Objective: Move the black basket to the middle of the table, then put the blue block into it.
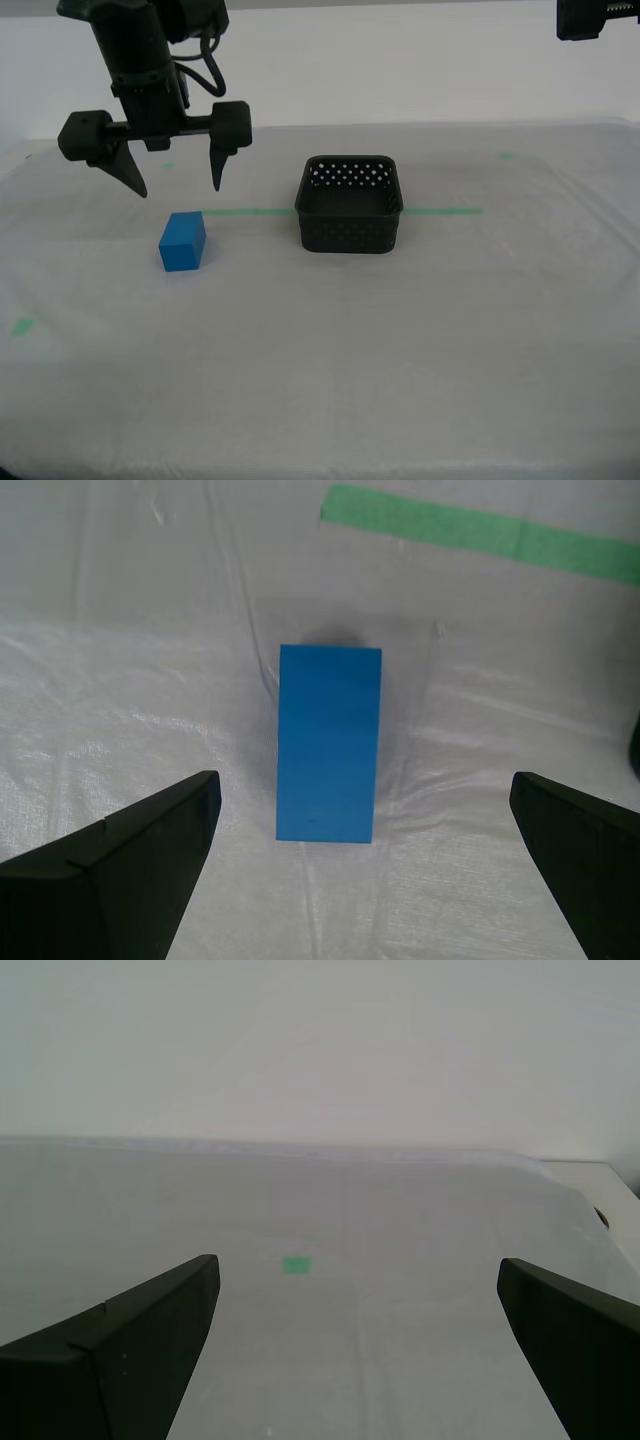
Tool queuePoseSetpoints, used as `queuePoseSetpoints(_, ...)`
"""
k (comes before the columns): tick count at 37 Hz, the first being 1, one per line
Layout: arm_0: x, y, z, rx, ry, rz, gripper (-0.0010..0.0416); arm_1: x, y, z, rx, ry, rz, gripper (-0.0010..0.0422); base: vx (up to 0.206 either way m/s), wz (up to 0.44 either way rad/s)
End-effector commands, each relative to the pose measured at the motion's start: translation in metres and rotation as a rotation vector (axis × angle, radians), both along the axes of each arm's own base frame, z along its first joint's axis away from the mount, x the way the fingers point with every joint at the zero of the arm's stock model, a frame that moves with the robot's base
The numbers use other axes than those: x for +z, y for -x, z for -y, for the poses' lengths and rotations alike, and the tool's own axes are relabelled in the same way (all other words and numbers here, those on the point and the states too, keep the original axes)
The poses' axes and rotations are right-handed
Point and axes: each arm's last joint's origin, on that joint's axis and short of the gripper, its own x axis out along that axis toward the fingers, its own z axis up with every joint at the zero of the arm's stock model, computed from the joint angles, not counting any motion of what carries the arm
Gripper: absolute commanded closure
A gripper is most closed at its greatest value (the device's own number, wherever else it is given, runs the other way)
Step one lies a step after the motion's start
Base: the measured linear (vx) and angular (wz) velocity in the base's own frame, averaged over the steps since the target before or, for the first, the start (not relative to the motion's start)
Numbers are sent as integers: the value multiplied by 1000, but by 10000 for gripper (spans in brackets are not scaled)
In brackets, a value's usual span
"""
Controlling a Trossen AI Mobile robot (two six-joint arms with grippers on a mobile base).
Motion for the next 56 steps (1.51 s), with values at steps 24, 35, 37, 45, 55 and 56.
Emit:
queuePoseSetpoints(24,1,0,0,-1,0,4,17,-58,-20,-6,-34,-63,-95,14,0,0)
queuePoseSetpoints(35,1,0,0,0,0,8,17,-58,-26,-12,-25,-25,-72,14,0,0)
queuePoseSetpoints(37,1,0,0,0,0,8,16,-58,-27,-11,-32,7,-76,14,0,0)
queuePoseSetpoints(45,1,0,0,0,0,9,17,-60,-30,-10,-31,24,-55,14,0,0)
queuePoseSetpoints(55,1,0,0,-1,0,11,16,-62,-28,-11,-39,21,-52,14,0,0)
queuePoseSetpoints(56,1,0,0,-1,0,11,16,-63,-27,-12,-39,21,-54,14,0,0)
